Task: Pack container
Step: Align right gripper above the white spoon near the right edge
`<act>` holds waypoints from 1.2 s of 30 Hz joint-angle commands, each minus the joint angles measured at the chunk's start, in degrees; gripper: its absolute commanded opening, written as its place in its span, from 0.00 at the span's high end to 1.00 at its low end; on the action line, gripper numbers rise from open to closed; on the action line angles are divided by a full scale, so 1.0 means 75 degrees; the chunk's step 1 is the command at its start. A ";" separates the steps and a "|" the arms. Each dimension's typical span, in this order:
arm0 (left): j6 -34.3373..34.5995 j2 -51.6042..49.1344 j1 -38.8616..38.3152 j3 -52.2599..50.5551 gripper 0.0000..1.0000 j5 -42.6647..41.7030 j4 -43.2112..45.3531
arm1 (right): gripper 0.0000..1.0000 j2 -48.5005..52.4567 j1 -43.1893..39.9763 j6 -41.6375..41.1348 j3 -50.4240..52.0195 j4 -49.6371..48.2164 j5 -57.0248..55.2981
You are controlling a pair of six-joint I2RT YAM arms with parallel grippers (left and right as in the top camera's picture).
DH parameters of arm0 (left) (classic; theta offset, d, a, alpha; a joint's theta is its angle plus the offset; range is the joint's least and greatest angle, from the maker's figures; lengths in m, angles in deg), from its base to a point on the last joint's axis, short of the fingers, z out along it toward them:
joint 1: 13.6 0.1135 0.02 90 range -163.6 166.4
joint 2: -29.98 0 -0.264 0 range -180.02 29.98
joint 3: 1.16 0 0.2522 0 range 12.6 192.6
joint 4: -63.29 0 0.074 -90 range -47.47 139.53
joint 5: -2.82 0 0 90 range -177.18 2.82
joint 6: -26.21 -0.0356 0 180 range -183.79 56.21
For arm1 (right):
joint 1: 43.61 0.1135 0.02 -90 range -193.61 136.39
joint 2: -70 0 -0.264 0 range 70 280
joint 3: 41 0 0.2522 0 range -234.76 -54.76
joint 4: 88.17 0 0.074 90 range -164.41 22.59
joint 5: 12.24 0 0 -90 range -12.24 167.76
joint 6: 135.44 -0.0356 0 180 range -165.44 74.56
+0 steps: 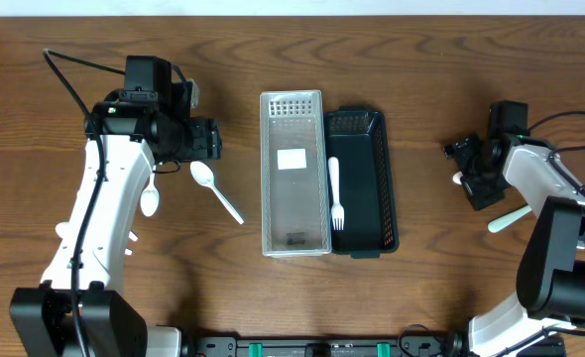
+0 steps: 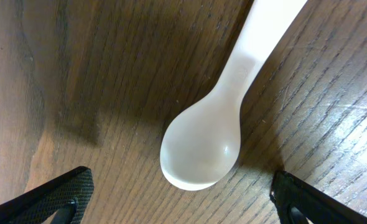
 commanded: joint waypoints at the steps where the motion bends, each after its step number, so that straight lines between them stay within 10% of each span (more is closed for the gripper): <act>1: -0.0052 0.0143 -0.0003 0.0181 0.23 -0.0041 -0.0023 | 0.05 0.0131 -0.0035 -0.0105 0.0239 -0.0082 0.0087; 36: -0.0055 0.0143 -0.0003 0.0181 0.23 -0.0041 -0.0099 | 0.01 0.0242 -0.0370 -0.1192 -0.0388 0.0487 -0.0192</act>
